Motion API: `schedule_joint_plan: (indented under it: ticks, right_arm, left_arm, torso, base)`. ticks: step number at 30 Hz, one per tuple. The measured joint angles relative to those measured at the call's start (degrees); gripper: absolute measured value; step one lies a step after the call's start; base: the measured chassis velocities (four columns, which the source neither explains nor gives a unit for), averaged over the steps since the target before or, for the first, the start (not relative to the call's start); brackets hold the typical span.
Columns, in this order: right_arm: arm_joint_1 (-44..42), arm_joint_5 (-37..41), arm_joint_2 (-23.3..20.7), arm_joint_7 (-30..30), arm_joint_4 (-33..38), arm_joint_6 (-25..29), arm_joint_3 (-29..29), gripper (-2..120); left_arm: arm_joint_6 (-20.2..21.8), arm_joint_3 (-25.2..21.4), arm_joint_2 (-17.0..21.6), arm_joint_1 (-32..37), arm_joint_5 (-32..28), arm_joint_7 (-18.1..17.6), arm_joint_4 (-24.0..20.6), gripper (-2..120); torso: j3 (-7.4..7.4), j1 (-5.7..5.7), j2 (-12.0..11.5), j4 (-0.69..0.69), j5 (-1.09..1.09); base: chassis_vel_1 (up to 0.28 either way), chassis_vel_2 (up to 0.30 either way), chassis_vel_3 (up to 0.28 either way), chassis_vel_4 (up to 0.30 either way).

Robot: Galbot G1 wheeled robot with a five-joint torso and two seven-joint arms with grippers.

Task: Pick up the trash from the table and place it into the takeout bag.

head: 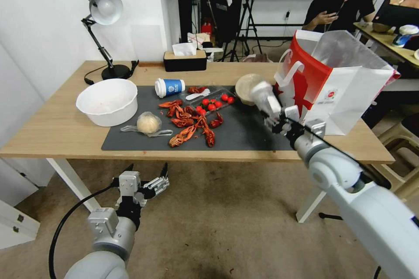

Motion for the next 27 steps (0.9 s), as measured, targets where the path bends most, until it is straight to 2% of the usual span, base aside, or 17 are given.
schedule_joint_plan:
  ticks: [6,13,16,18,20,23,27]
  right_arm:
    - [5.3,5.5,-3.6,2.5,2.6,-1.5,1.9,45]
    - [13.1,12.6,-6.8,7.5,1.4,-2.3,2.7,45]
    - [18.9,18.1,-8.1,15.9,-0.7,-6.7,2.3,45]
    - [19.8,19.1,-8.1,17.4,-1.3,-7.7,2.2,45]
    - [22.4,23.2,-8.3,22.5,-3.3,-10.7,2.0,45]
    - [23.7,27.2,-8.3,25.9,-4.8,-12.5,2.0,45]
    - [23.6,28.3,-7.8,26.9,-6.4,-13.1,2.0,45]
  left_arm:
    - [-0.1,-0.1,-0.3,0.4,0.3,0.0,-0.3,100]
    - [-0.1,-0.1,-0.4,0.5,0.4,-0.1,-0.5,100]
    - [-0.1,-0.2,-0.4,0.4,0.4,-0.1,-0.4,100]
    - [-0.1,-0.2,-0.4,0.4,0.4,-0.1,-0.4,100]
    - [-0.1,0.0,-0.5,0.3,0.5,-0.1,-0.2,100]
    - [-0.1,0.1,-0.5,0.1,0.5,-0.1,0.0,100]
    - [0.0,0.1,-0.5,0.0,0.6,-0.1,0.1,100]
  torso:
    - [0.0,0.0,0.0,0.0,0.0]
    - [0.0,0.0,0.0,0.0,0.02]
    - [0.0,0.0,0.0,0.0,0.0]
    - [0.0,0.0,0.0,0.0,0.01]
    - [0.0,0.0,0.0,0.0,0.0]
    - [0.0,0.0,0.0,0.0,0.0]
    - [0.0,0.0,0.0,0.0,0.0]
  base:
    - [0.0,0.0,0.0,0.0]
    - [0.0,0.0,0.0,0.0]
    - [0.0,0.0,0.0,0.0]
    - [0.0,0.0,0.0,0.0]
    - [0.0,0.0,0.0,0.0]
    - [0.0,0.0,0.0,0.0]
    - [0.0,0.0,0.0,0.0]
